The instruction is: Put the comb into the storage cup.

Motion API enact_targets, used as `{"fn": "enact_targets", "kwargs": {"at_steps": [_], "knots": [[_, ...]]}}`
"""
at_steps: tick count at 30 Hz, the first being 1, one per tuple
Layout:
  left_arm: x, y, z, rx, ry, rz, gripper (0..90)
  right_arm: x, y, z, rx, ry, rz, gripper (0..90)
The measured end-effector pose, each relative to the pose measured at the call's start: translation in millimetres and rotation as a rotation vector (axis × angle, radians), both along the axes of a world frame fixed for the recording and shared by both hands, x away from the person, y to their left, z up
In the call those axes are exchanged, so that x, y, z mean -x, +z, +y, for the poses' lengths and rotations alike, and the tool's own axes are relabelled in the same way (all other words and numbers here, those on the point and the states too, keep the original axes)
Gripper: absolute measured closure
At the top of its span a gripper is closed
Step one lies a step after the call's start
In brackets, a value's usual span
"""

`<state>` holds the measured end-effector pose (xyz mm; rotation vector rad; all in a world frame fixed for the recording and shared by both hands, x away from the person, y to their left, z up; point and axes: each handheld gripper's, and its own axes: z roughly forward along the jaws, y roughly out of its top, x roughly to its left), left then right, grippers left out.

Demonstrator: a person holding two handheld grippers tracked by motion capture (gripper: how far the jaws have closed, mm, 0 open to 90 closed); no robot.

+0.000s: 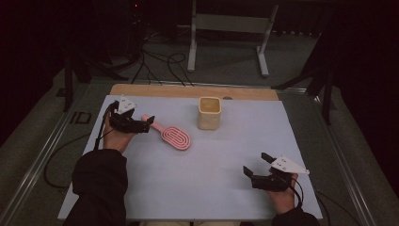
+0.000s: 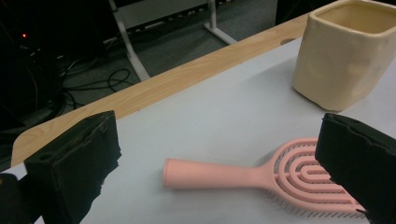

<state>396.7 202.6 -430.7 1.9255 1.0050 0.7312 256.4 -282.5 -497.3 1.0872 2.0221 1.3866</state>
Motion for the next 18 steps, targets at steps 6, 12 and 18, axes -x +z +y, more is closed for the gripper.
{"fn": "enact_targets", "kwargs": {"at_steps": [6,12,18], "knots": [[-6.3,-2.9,-2.2,0.001,0.004,0.011,0.6,-0.2,-0.1,-0.1,-0.001,0.000,0.000,8.1],[-12.1,-6.4,-2.9,0.010,0.013,0.016,0.7,-0.6,-0.3,-0.2,-0.001,0.003,0.001,8.1],[-17.6,-9.9,-5.6,0.006,0.018,0.026,0.8,-0.8,-0.5,-0.4,-0.002,0.005,0.002,8.1]]}}
